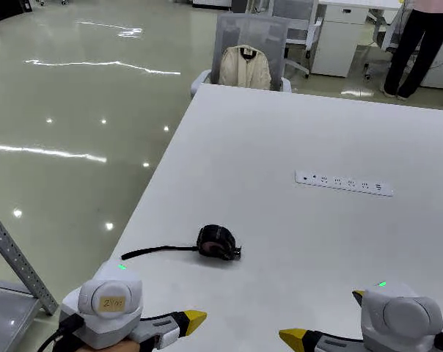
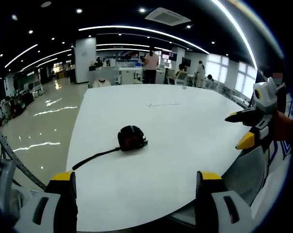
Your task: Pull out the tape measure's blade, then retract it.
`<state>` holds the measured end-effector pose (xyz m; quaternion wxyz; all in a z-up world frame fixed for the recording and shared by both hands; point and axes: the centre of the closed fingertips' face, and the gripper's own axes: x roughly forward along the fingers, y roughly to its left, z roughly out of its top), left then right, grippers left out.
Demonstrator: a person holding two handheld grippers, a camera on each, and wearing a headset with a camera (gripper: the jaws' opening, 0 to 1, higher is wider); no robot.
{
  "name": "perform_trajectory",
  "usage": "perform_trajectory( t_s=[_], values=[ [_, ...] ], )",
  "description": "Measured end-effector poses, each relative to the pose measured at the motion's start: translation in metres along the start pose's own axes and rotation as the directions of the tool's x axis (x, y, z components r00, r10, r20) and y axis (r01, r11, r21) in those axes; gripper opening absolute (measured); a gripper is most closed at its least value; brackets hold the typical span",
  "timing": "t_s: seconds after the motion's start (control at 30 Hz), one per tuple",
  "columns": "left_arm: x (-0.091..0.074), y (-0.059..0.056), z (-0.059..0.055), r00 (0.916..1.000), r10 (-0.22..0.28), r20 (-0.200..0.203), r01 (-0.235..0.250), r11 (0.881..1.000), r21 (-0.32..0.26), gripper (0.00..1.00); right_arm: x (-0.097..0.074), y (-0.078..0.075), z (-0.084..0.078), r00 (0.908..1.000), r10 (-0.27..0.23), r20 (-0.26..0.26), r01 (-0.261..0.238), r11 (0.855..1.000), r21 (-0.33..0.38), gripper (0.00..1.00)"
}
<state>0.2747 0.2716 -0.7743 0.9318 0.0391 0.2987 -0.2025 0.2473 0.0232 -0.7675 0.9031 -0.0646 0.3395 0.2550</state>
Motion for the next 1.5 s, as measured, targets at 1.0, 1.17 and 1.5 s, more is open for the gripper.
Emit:
perform_trajectory(
  t_s=[1.0, 1.17, 1.5],
  values=[
    [-0.002, 0.011, 0.001, 0.9989, 0.045, 0.013, -0.044, 0.997, -0.055, 1.00, -0.010, -0.004, -0.004, 0.9993, 0.020, -0.031, -0.020, 1.000, -0.016, 0.96],
    [0.001, 0.010, 0.004, 0.9988, 0.044, 0.019, -0.043, 0.997, -0.058, 1.00, -0.008, -0.010, -0.001, 0.9992, 0.017, -0.035, -0.018, 1.000, -0.025, 0.96],
    [0.003, 0.018, 0.009, 0.9981, 0.058, 0.019, -0.057, 0.997, -0.061, 1.00, -0.004, -0.014, -0.001, 0.9988, 0.017, -0.045, -0.018, 1.000, -0.021, 0.95]
  ],
)
